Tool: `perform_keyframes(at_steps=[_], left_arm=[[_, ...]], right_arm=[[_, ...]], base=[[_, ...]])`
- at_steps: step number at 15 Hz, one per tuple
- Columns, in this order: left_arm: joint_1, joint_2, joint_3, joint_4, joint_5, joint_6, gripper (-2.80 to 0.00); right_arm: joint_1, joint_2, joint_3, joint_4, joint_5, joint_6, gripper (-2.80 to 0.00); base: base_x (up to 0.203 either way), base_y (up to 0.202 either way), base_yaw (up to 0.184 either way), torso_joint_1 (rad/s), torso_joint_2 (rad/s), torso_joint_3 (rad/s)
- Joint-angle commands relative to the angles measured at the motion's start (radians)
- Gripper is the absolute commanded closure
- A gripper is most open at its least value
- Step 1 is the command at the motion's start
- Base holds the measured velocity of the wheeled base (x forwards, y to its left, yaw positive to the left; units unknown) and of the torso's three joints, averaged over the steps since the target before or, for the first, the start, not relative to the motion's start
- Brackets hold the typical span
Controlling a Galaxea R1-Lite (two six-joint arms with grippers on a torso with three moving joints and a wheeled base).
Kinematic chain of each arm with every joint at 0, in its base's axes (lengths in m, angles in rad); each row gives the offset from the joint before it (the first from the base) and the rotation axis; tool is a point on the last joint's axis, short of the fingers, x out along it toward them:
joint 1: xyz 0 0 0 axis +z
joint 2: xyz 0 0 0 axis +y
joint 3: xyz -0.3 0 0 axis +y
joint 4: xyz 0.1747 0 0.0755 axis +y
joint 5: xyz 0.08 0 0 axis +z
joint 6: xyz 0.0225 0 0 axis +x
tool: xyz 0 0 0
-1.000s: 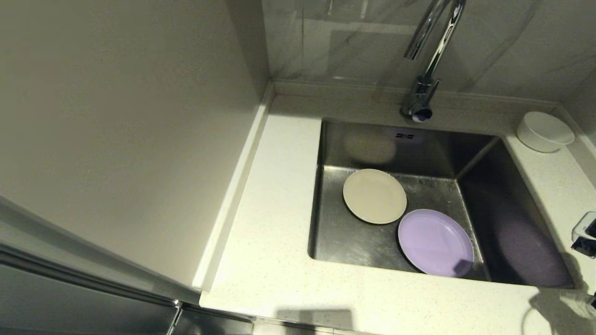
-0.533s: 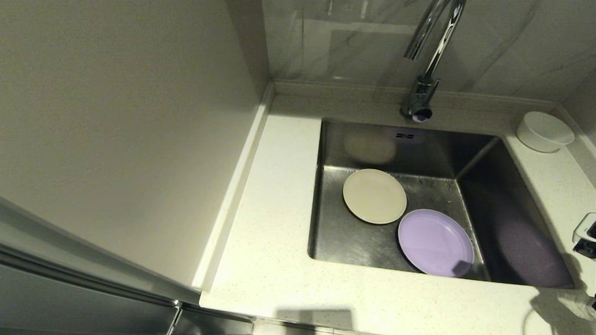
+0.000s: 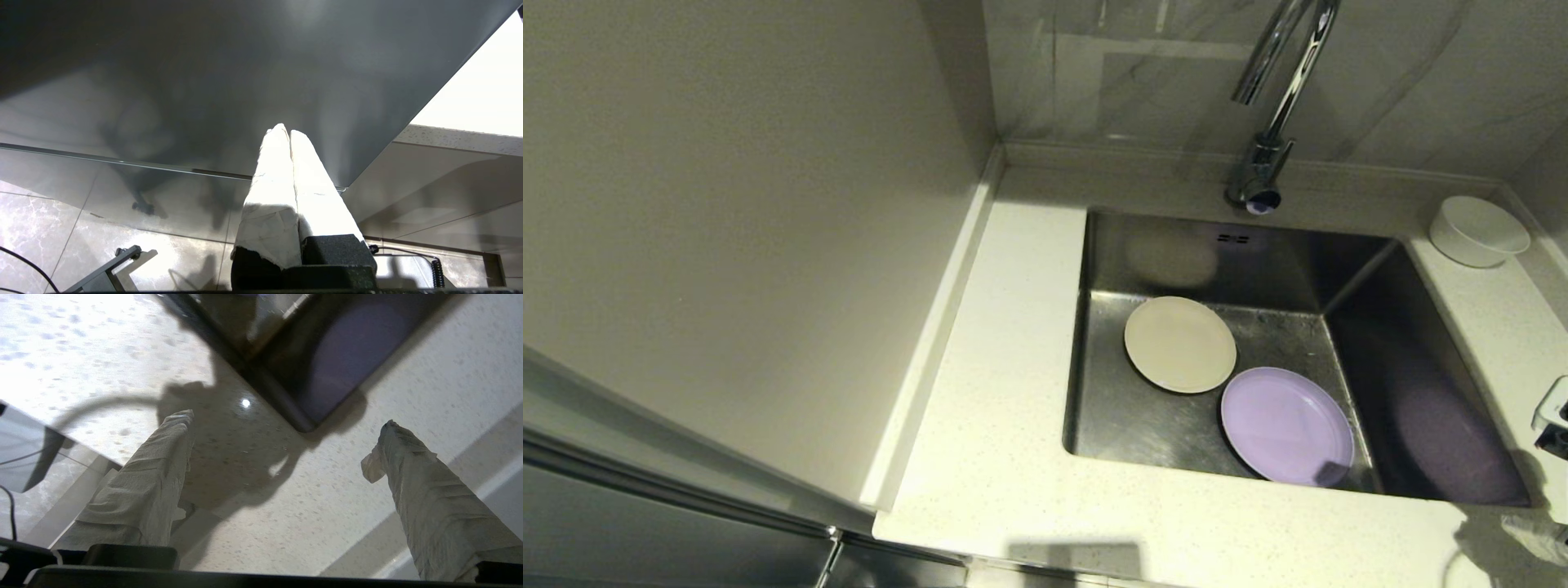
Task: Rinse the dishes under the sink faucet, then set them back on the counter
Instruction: Put a plate back to the table from the sink
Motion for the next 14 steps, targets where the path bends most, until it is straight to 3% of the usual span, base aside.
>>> perform_keyframes(at_steps=[1,6,9,14], left_arm=[[0.0,-0.003,0.0,-0.001,0.001,0.0,0.0],[0.0,-0.003,0.0,-0.001,0.001,-0.001,0.0],[0.0,-0.003,0.0,-0.001,0.001,-0.001,0.0],[0.0,-0.003,0.0,-0.001,0.001,0.0,0.0]], right_arm=[[0.0,-0.039,0.022,0.003,0.023,-0.016,-2.8],[0.001,-0.063,0.053,0.002,0.036,-0.027,-2.8],[0.001,-0.031,0.037,0.0,0.113,-0.034,-2.8],[-0.013,0.064,0.011,-0.062,0.236,-0.118,-2.8]], base=[[0.0,0.0,0.0,0.0,0.0,0.0],[0.0,0.0,0.0,0.0,0.0,0.0],[0.0,0.0,0.0,0.0,0.0,0.0],[0.0,0.0,0.0,0.0,0.0,0.0]])
